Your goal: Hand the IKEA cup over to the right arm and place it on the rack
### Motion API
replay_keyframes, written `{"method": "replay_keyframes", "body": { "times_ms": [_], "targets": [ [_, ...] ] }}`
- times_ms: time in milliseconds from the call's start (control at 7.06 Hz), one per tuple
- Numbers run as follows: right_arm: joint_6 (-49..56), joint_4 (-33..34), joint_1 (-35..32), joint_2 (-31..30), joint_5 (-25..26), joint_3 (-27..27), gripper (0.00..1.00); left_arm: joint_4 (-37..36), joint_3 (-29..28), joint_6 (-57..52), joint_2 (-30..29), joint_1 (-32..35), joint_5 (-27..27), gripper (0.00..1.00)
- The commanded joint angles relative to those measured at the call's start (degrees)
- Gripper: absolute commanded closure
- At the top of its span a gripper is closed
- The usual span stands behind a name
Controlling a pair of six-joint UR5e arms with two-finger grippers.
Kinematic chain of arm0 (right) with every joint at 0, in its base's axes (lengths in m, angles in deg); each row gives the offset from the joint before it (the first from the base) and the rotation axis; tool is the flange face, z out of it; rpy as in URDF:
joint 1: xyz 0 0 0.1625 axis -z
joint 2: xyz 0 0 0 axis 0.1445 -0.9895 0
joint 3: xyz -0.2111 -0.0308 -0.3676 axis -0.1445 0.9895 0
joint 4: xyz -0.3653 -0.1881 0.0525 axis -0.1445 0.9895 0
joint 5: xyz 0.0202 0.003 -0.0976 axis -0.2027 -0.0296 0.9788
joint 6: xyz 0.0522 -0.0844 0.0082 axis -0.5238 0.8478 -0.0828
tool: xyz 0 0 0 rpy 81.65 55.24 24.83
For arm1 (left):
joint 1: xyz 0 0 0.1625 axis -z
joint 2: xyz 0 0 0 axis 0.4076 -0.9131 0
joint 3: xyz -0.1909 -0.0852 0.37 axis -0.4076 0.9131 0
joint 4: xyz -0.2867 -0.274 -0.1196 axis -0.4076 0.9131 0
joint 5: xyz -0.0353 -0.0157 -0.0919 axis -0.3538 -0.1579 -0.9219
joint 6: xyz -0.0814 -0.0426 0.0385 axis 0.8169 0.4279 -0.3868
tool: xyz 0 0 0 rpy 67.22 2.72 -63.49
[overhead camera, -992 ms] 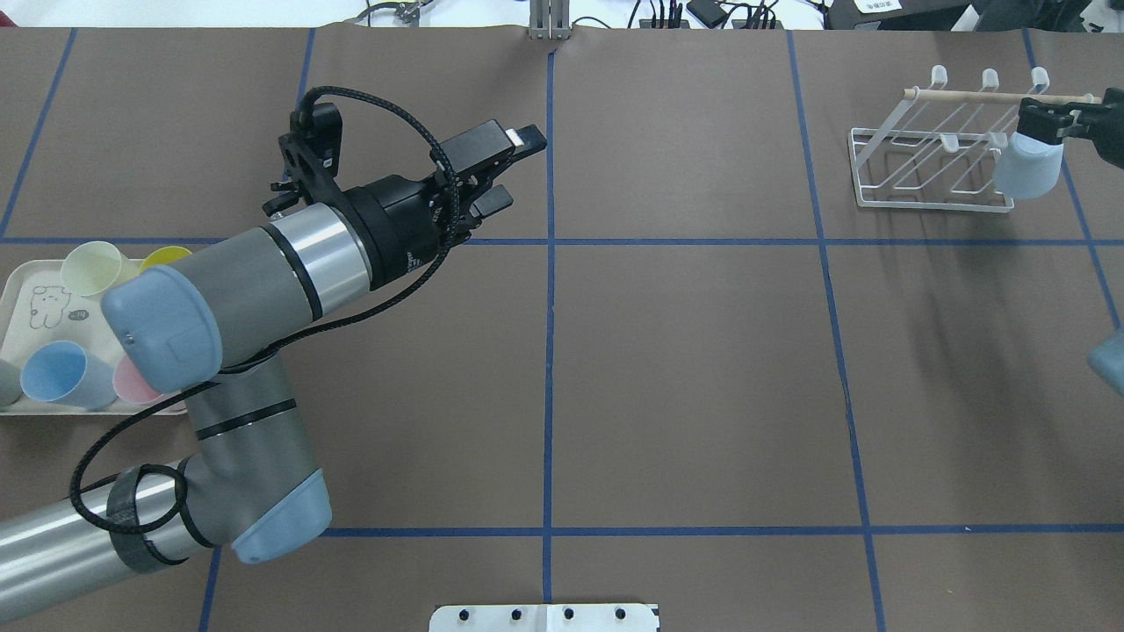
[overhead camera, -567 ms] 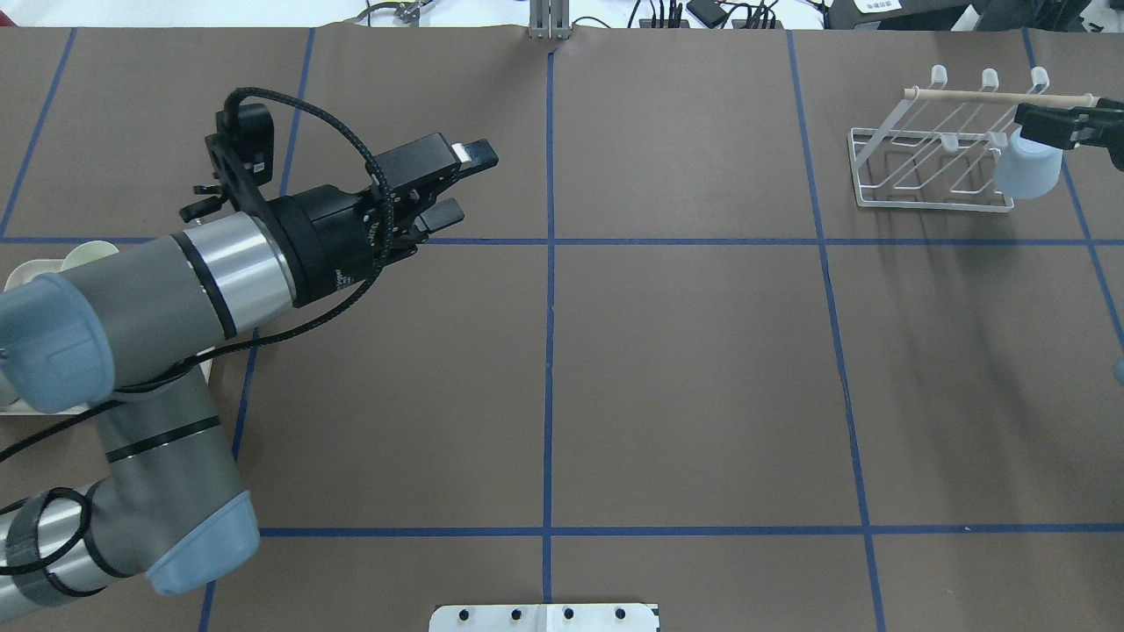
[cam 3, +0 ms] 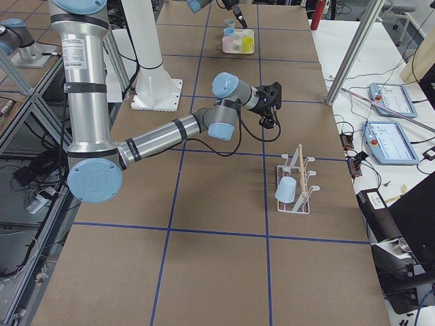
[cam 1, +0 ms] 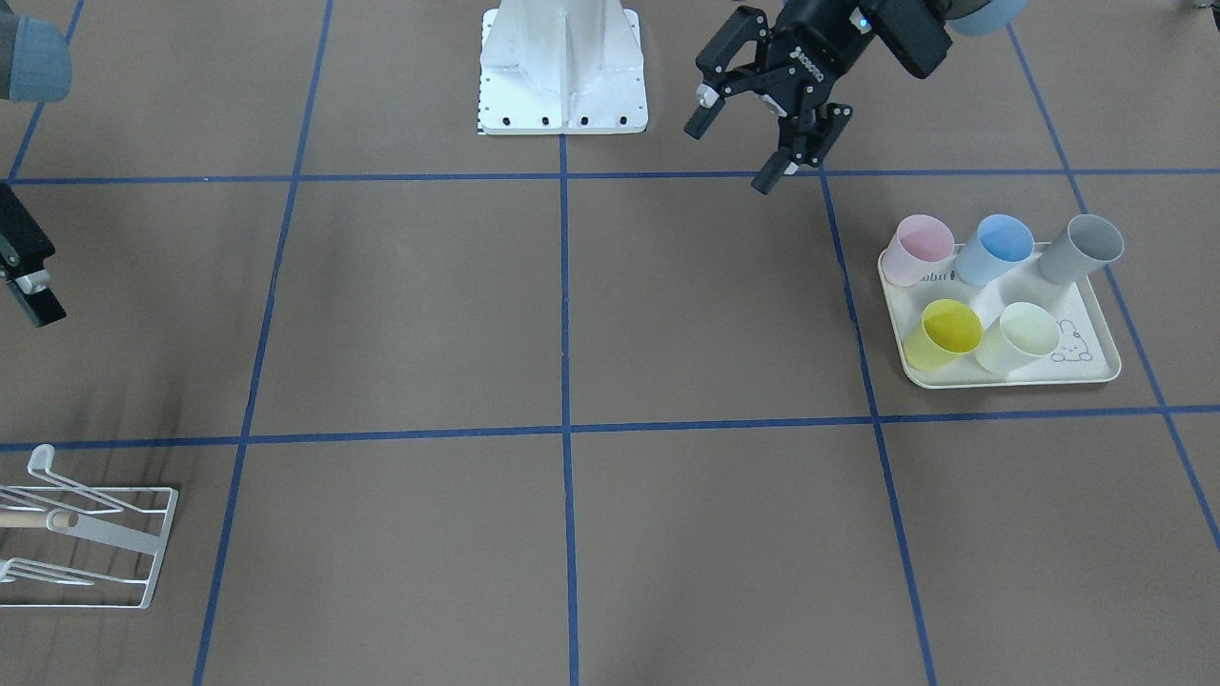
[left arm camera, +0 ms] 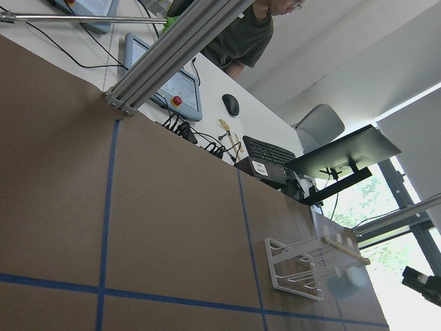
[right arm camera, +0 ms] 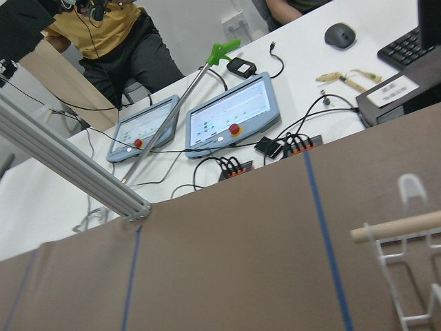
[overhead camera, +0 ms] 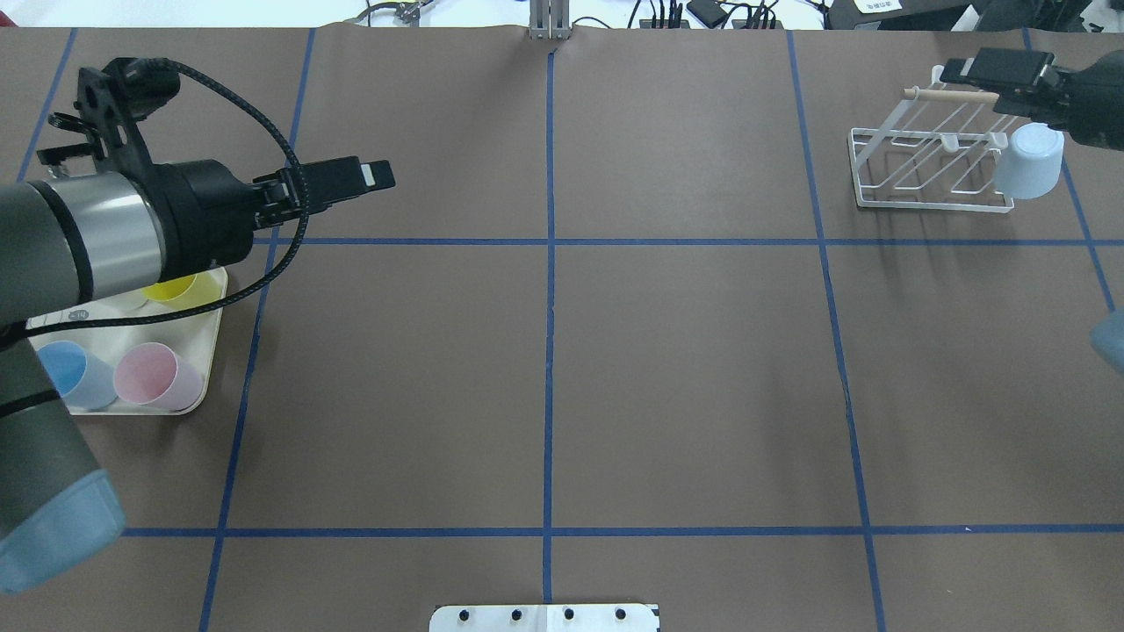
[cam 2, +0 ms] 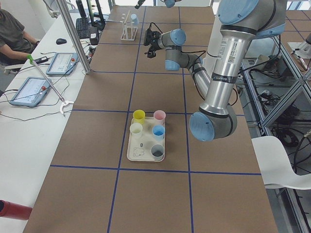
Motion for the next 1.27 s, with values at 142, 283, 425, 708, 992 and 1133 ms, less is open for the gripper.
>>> {"method": "replay_keyframes", "body": {
  "times_ms": [142, 283, 425, 708, 992, 1133],
  "targets": [
    [-12.90, 0.05, 2.52, 8.46, -2.29, -0.28, 0.01, -14.27, -1.02, -22.49, 3.34, 12.59, -15.43, 0.00],
    [-14.21, 0.57, 4.27, 10.05, -2.11, -0.10, 0.01, -21.57, -1.72, -32.15, 3.34, 14.72, -17.30, 0.00],
    [-15.96, 0.75, 5.07, 12.50, -1.76, 1.47, 0.01, -24.51, -3.82, -37.99, 4.03, 16.22, -19.58, 0.00],
    [-16.42, 0.66, 7.96, 17.86, 1.29, 6.65, 0.01, -24.72, -8.91, -50.20, 7.19, 21.47, -27.48, 0.00],
    [-16.42, 0.57, 11.13, 20.16, 5.52, 8.94, 0.01, -24.72, -16.46, -63.40, 8.26, 25.27, -30.15, 0.00],
    [-16.42, 0.57, 13.06, 20.35, 7.54, 9.13, 0.01, -24.54, -20.67, -66.14, 8.26, 25.37, -30.24, 0.00]
  ]
}}
